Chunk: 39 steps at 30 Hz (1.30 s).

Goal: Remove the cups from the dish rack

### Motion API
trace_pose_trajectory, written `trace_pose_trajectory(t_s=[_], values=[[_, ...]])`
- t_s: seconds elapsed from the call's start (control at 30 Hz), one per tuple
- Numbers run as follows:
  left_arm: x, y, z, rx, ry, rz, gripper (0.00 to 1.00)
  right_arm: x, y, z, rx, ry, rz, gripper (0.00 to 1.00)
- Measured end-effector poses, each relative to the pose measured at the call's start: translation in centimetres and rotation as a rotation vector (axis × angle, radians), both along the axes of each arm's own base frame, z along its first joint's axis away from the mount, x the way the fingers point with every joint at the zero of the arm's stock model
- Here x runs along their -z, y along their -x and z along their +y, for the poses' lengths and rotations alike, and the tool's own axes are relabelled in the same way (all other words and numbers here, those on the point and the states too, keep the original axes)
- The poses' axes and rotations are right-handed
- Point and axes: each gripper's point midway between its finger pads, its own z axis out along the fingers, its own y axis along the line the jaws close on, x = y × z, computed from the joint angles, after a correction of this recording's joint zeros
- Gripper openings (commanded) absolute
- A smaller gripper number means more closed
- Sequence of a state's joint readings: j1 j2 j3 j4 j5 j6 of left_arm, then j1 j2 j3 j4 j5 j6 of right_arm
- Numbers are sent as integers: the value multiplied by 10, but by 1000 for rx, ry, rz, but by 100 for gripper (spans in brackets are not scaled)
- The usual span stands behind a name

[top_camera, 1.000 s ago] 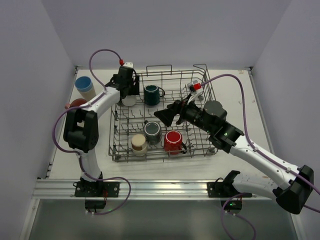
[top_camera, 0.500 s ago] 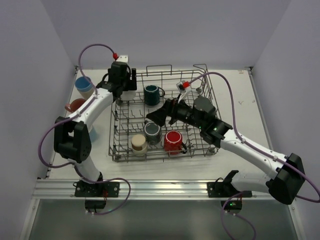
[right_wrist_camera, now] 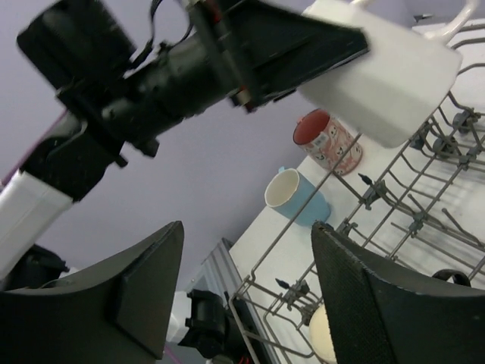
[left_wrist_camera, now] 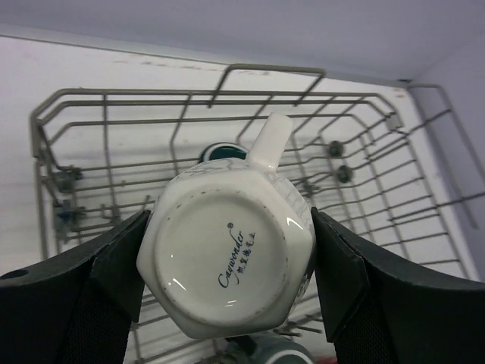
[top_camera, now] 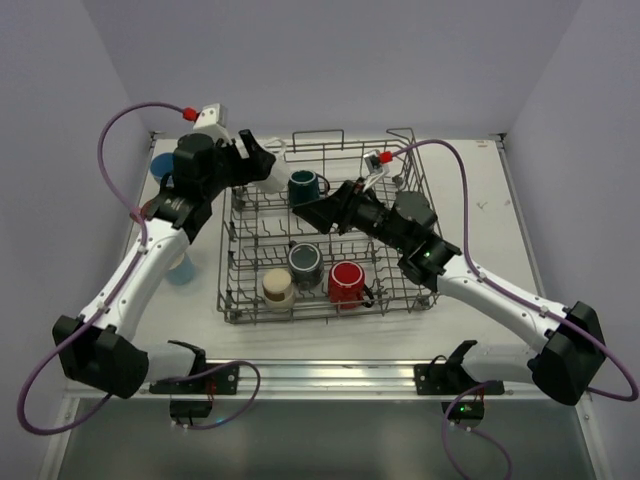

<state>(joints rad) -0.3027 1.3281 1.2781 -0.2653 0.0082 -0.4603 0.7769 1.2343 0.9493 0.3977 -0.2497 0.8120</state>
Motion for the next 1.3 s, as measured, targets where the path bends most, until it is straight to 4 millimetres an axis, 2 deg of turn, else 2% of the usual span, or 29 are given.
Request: trace_pose_trajectory(t_s=[0.07,0.17,0.3,0.6,0.77,0.97,1.1,1.2,1.23,1.3], values=[[-15,18,-10,46,101,-32,22,-5,-4,-2,6,-19,-9,69],[-31,43,-22,113,242,-75,22,-10,-7,-6,4,-34,-21,75],[-44,64,-36,195,383,-101,21,-15,-7,-6,2,-50,-37,81],[-52,86,-54,310,552,-98,21,-24,-5,-14,9,-70,-62,81],[-69,100,-58,360,610,-133,21,-32,-4,-19,15,-86,-80,81],[-84,108,-58,391,629,-177,21,-26,-3,-21,18,-78,-71,81],[-88,111,-67,425,647,-183,20,-25,3,-18,-22,-76,-78,78],[-85,116,-82,478,663,-160,20,-26,8,-11,-76,-78,-87,64],[-83,117,-86,491,668,-149,20,-27,8,-8,-92,-82,-88,56],[-81,118,-91,506,676,-135,20,-26,11,-3,-127,-90,-87,50]])
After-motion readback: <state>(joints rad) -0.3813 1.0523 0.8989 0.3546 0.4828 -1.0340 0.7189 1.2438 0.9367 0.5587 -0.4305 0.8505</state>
